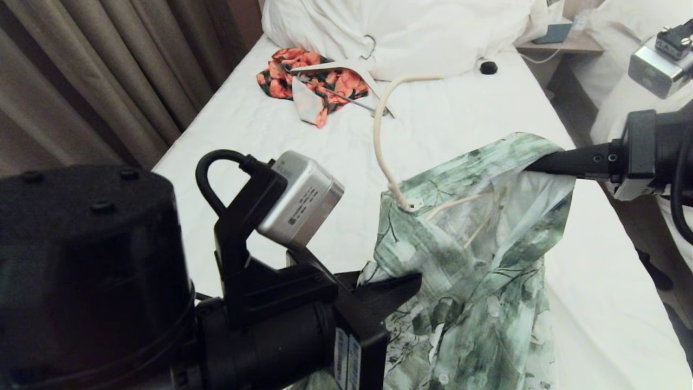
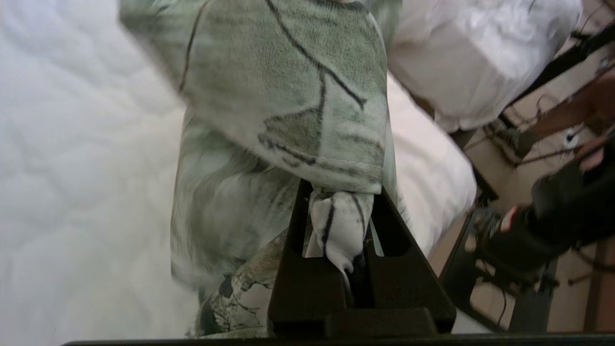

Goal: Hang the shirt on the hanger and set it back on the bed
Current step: Hook the other side of the shirt onto the hanger

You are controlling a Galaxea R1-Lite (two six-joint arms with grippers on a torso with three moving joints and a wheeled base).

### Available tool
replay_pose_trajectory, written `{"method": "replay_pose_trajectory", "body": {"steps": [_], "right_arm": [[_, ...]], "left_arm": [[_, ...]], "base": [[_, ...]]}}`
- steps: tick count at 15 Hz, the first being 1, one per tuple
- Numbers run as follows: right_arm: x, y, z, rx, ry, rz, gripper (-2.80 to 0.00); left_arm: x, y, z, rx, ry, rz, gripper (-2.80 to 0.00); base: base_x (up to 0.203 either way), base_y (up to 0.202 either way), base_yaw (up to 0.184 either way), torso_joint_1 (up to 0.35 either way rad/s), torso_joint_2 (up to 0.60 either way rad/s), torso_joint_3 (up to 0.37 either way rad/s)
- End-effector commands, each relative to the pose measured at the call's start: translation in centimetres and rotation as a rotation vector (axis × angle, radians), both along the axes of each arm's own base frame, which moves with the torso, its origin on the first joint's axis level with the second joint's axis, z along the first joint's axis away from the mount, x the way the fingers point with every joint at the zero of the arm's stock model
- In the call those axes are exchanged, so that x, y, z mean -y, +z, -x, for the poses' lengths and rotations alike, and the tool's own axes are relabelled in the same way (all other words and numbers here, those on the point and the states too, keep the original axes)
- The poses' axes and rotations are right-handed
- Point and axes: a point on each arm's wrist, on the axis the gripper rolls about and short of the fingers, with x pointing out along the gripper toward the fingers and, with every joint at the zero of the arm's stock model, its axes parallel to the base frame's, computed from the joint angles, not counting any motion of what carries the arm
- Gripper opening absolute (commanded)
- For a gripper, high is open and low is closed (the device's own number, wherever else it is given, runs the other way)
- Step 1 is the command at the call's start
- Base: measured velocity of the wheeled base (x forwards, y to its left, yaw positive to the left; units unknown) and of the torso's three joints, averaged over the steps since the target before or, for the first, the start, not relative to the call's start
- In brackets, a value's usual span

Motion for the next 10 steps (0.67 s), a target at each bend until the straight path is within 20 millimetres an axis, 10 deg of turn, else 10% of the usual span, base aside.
{"method": "replay_pose_trajectory", "body": {"steps": [1,10], "right_arm": [[-0.5,0.8,1.0,0.047,0.041,0.002,-2.8],[-2.0,4.5,3.0,0.268,0.176,0.082,-2.8]], "left_arm": [[1.0,0.7,-0.4,0.008,-0.004,0.022,-2.8],[2.7,2.1,-0.5,0.035,-0.06,0.111,-2.8]], "base": [[0.0,0.0,0.0,0.0,0.0,0.0],[0.0,0.0,0.0,0.0,0.0,0.0]]}}
